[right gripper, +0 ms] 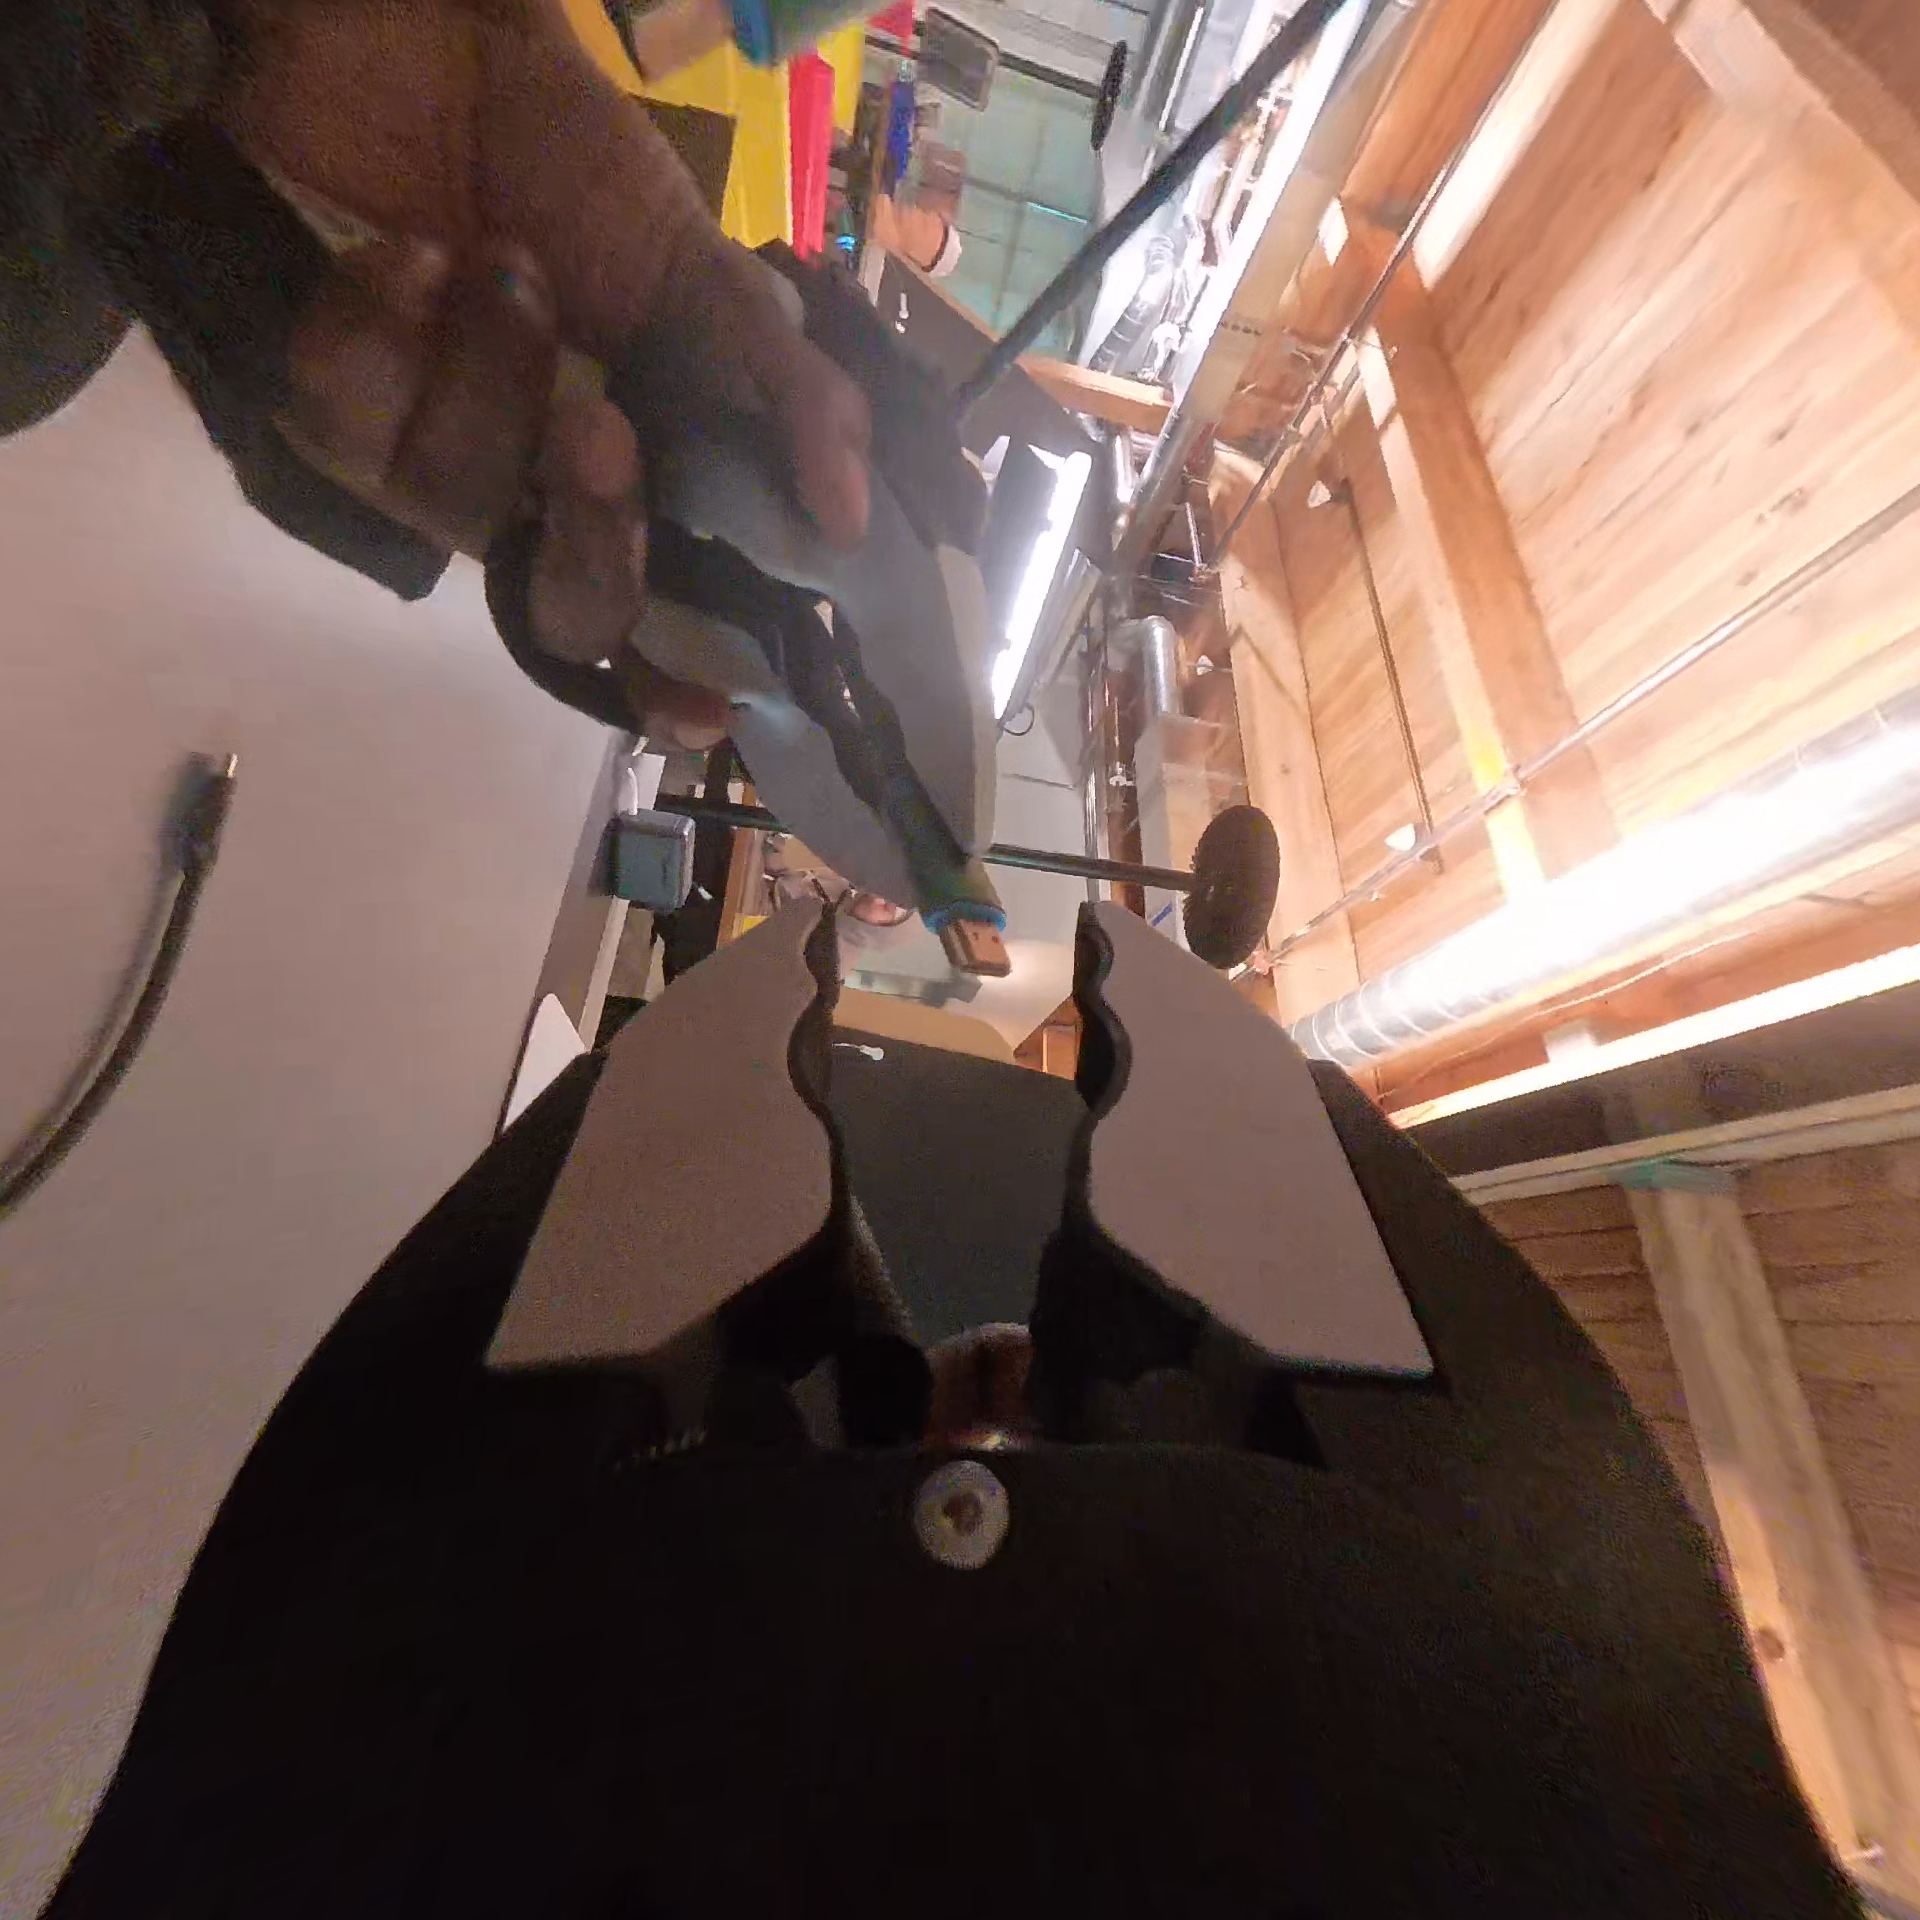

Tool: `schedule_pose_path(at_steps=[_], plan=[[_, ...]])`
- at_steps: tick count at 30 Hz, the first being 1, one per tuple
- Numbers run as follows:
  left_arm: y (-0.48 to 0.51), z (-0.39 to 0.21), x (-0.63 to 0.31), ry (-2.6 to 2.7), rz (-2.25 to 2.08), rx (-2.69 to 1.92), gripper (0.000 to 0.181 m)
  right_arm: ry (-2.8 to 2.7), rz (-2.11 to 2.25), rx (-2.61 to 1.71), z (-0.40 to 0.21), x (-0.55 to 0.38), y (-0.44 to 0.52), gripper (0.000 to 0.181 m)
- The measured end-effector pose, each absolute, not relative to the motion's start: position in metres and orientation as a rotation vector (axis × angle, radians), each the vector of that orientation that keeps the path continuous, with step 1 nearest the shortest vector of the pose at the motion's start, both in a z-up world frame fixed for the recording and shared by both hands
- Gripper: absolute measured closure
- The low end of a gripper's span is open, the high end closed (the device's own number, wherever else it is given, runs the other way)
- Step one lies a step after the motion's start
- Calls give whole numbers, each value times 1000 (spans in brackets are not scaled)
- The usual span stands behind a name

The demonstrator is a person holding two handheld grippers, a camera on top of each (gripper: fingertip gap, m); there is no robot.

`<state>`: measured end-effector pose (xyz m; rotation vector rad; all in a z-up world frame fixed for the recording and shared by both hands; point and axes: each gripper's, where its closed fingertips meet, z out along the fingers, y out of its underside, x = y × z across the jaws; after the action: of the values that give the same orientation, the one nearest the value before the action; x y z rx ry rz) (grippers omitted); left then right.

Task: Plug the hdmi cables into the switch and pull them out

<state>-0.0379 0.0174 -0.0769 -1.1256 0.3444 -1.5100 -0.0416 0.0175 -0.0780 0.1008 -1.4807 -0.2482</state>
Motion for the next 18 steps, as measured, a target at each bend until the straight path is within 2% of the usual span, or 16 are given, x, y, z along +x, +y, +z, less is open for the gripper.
schedule_pose_path(at_steps=[1,3,4,6,11,13,18], plan=[[17,-78,-36,356,-1517,-1135,171,-1497,-272,139,-80,-43,17,138],[14,-78,-33,377,-1541,-1134,171,-1536,-341,191,-84,-47,20,144],[15,-79,-33,376,-1536,-1144,171,-1520,-358,208,-81,-47,20,160],[17,-83,-32,373,-1511,-1172,171,-1579,-359,202,-83,-46,23,166],[15,-82,-26,450,-1384,-1166,164,-1693,-198,15,-85,-38,24,167],[14,-80,-25,479,-1265,-1146,148,-1736,-61,-69,-87,-35,17,168],[11,-88,-17,621,-988,-1154,148,-1820,66,-201,-89,-29,13,169]])
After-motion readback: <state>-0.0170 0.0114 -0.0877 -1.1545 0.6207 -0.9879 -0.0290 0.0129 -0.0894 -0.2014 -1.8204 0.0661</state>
